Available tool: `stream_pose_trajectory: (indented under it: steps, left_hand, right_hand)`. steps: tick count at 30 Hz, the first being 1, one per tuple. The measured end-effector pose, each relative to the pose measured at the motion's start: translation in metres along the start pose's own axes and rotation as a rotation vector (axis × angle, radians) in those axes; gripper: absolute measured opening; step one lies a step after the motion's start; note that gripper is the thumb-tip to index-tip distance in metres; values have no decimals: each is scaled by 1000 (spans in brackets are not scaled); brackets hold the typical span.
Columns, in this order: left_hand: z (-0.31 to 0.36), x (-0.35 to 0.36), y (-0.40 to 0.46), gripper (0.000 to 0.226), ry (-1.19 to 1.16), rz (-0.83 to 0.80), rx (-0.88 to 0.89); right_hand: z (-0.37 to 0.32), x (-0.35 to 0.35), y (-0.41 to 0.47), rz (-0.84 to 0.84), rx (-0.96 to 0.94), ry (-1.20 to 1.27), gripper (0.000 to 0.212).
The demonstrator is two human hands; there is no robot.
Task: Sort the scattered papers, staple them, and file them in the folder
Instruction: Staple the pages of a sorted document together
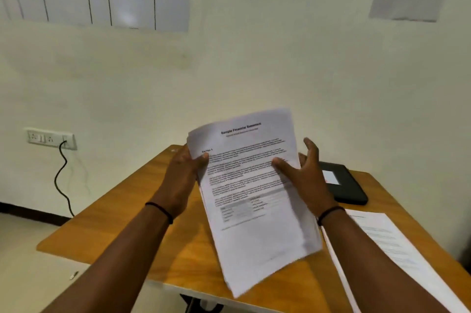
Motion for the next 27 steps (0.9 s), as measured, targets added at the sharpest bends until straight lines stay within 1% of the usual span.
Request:
stream_pose_trajectory:
  steps: [2,4,6,9,12,14,17,19,21,25,27]
  left_hand:
    - [24,10,-3,28,-57,-54,40]
    - [39,20,-5,27,-82,-68,59]
    - [47,23,-5,28,-111,-32,69]
    - [60,26,-6,34,-185,40,96]
    - [56,29,-10,39,-222,32,77]
    - [34,31,-16,38,-143,-17,37]
    - [-24,30,-38,24,-48,-71,-104]
    - [-52,26,-50,24,-27,-66,-171]
    - [-58,25,-52,27,-31,-61,-189]
    - [-54,28,-44,29,-32,-64,-171]
    - [-63,29,-45,28,-2,-66,-185]
  right_hand:
    - [-11,-2,-5,-102,37,167,64]
    - [-19,-2,-15,-116,6,216,43]
    - [-27,-5,-25,-44,-24,264,30]
    - [-46,-17,-28,89,-110,292,19]
    - [-60,-30,-33,145,-162,277,16]
    - [-53,-30,-40,143,-145,279,19]
    - [0,-21,-61,101,49,285,17]
    - [32,-15,-74,96,159,254,22]
    - [40,-12,-76,108,183,261,24]
    - [31,-15,-71,130,164,334,22]
    - [41,-15,-73,131,177,302,19]
Point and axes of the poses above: each hand's wrist, its own y-axis towards the middle knuckle, its own x-axis out of the palm, z = x × y, the point moved 9 cm from there along y, towards the middle knuckle, and after that the axes turned 14 degrees about z, right-handed, at the moved point
